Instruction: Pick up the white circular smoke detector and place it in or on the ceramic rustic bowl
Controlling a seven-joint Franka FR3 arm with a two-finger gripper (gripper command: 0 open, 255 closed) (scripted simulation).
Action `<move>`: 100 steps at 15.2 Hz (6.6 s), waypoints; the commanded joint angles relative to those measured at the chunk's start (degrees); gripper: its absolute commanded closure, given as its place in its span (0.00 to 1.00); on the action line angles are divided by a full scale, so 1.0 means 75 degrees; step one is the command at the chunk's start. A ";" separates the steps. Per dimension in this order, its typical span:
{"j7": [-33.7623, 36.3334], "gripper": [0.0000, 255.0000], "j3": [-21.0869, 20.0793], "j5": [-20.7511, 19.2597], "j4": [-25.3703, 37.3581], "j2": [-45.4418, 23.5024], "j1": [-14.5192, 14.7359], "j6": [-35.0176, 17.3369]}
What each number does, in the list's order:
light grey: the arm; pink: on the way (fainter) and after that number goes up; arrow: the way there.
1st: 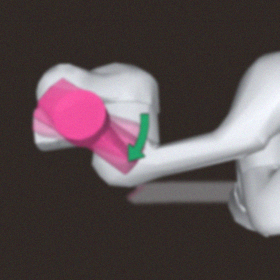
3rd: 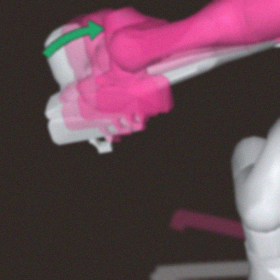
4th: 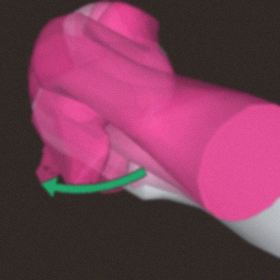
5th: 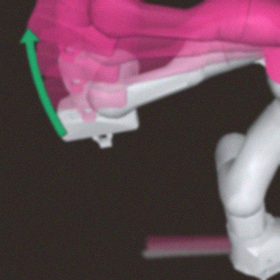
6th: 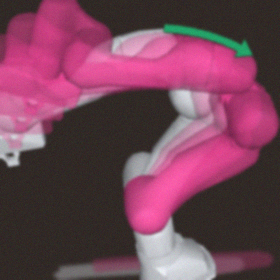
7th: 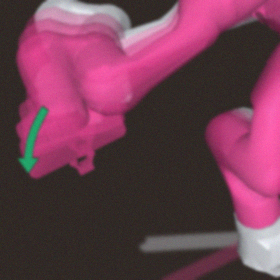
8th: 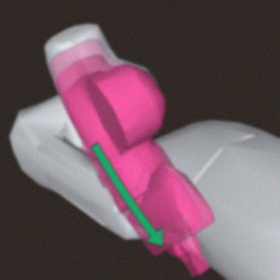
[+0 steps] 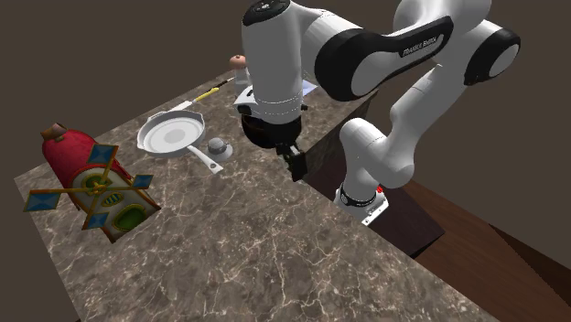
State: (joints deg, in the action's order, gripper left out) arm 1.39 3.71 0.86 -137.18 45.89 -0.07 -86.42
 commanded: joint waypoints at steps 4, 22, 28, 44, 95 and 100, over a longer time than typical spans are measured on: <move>-0.0475 0.00 0.0421 -0.0376 -0.0012 -0.0339 -0.0159 -0.0421; -0.3273 0.00 0.2891 -0.1218 0.1598 -0.3780 -0.0651 -0.2900; -0.3780 0.00 0.3260 -0.1005 0.1840 -0.4544 -0.0694 -0.3489; -0.3818 1.00 0.3313 -0.0969 0.1493 -0.4684 -0.0702 -0.3965; -0.3925 1.00 0.2837 -0.1823 0.3439 -0.2144 -0.1066 0.0342; -0.4128 1.00 0.2740 -0.2213 0.2859 -0.0965 -0.1425 0.0885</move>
State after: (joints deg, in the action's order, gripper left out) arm -29.00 24.22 -15.06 -114.98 36.89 -10.17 -80.68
